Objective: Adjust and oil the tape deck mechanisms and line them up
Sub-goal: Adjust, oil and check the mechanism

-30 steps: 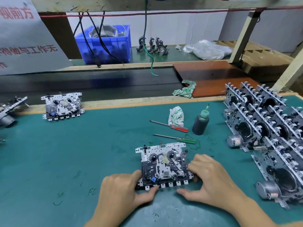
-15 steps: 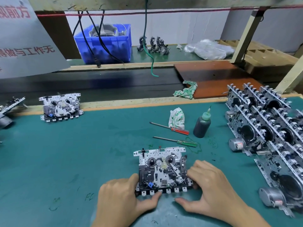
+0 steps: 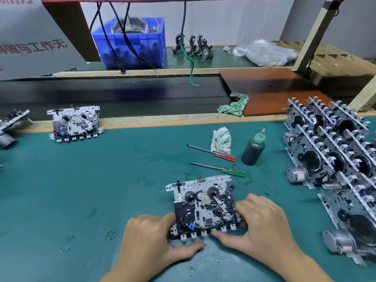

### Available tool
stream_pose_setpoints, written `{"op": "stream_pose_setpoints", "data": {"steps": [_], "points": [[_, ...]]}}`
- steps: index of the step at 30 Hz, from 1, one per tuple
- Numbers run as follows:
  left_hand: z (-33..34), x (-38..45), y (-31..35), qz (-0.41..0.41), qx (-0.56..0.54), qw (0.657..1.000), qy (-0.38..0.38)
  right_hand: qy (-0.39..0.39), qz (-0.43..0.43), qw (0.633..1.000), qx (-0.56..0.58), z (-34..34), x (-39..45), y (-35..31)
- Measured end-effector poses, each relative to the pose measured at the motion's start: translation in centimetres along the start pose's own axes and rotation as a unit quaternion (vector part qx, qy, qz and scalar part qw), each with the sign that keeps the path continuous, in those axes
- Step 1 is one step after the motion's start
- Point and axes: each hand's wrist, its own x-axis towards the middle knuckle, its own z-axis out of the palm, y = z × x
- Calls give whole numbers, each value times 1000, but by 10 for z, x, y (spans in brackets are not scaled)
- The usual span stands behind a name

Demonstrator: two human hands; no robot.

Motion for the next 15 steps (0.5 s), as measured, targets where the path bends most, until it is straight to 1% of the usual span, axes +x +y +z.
{"op": "stream_pose_setpoints", "data": {"steps": [3, 5, 7, 10, 15], "points": [[0, 1, 0, -16, 7, 1000, -2, -21, -53, 998, 14, -1, 1, 6], [0, 1, -2, -8, 9, 1000, 1, -27, -68, 997, -1, -3, 1, 6], [-1, 2, -3, -3, 8, 1000, 8, -37, -73, 997, 2, -5, 2, 7], [-2, 3, -3, -10, 7, 1000, 15, -70, -80, 994, 37, -8, 2, 9], [-6, 2, -3, -4, 2, 1000, 20, -111, -56, 989, 79, -11, 2, 9]]}}
